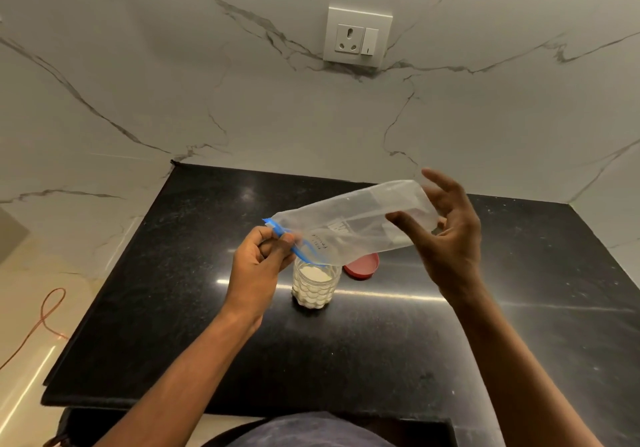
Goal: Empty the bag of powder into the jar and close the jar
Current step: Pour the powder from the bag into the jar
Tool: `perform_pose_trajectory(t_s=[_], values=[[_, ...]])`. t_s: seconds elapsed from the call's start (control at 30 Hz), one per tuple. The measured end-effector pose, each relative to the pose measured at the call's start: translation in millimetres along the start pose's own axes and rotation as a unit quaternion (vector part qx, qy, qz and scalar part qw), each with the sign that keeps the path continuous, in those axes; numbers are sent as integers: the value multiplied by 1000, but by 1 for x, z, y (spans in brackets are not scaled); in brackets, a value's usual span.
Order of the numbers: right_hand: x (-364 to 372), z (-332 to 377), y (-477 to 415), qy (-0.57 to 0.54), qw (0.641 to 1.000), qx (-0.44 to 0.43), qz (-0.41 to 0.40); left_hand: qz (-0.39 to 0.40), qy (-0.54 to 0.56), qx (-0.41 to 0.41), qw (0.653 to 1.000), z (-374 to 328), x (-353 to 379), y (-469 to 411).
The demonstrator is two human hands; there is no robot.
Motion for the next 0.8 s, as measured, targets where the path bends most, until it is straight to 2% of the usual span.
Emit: perform_pose_trajectory(t_s=[0.13,0.3,0.43,0.57,0.63,0.73,0.8], values=[[5,10,-5,-32,999,-18,-31,4,-8,21,1000,-9,3,-1],[4,2,-5,-115,986,81,-89,-14,-35,60,997,-29,-1,-12],[-2,0,-2,-157,976,109,-107,-3,-84,101,991,-49,-3,-23],[-7,9,-5,-56,986,67,-140,-7,-151,159,976,-72,0,-31],[-2,21,-5,-27,991,19,-127,-24,-188,203,961,-85,1,-34],[22,46,-9,4,996,-73,-58,-33,-242,279,929,-110,4,-34],[44,57,-17,29,995,-93,3,-37,-289,337,895,-127,7,-33]])
Point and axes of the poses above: each hand's wrist, its own y-axis away from the middle knuckle, its own x-axis out of the palm, z = x × y, the point moved 1 cm from there along -y, towards the middle knuckle, and after that the axes turned 11 degrees about -y, right-handed, at the moved point
